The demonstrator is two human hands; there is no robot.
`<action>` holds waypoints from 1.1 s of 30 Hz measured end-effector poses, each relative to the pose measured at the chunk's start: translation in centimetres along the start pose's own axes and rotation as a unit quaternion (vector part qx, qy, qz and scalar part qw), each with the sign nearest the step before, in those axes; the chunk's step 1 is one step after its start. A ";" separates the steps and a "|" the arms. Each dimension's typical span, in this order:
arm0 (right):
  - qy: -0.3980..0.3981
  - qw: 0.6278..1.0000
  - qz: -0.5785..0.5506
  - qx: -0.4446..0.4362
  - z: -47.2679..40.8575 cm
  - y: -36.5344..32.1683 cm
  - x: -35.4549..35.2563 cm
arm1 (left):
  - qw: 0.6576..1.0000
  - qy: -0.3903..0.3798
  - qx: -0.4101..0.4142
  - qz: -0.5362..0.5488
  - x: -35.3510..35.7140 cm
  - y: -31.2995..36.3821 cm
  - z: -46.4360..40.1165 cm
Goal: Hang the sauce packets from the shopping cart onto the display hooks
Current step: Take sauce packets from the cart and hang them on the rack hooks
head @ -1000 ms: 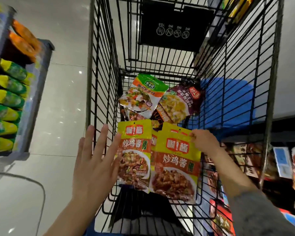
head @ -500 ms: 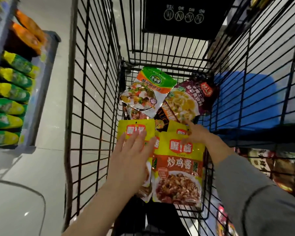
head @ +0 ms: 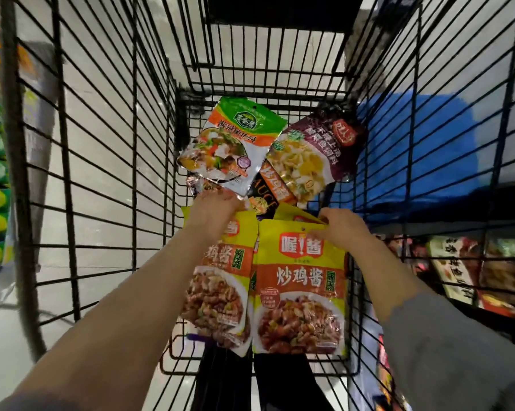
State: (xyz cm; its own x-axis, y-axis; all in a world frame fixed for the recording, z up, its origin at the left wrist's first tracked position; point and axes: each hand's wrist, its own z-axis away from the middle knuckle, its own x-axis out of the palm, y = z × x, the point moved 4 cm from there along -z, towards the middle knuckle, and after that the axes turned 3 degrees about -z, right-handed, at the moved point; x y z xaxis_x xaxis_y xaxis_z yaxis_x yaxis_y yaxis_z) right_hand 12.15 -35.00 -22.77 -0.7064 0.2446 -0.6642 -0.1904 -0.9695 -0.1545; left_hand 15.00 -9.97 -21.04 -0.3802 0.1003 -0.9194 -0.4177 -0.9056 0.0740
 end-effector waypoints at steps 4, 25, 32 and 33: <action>0.010 1.000 -0.018 0.006 1.0 -0.2 -0.4 | 0.997 0.013 0.065 0.046 0.8 2.0 0.7; 0.192 0.977 -0.061 0.072 7.0 1.2 -0.3 | 0.989 -0.131 0.060 0.008 0.8 1.5 -1.5; 0.125 0.992 0.005 0.031 3.1 0.8 1.2 | 0.992 -0.097 0.021 0.080 -2.6 3.6 4.2; 0.103 0.994 0.025 0.013 2.3 0.6 0.9 | 0.994 -0.079 0.024 0.078 -3.0 4.3 5.1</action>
State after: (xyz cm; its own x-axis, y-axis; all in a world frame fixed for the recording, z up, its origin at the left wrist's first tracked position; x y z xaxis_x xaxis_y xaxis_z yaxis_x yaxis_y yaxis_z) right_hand 9.84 -35.34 -21.75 -0.5608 0.1846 -0.8071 -0.1775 -0.9790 -0.1006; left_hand 10.08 -12.06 -16.01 -0.5657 0.0275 -0.8242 -0.3815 -0.8948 0.2320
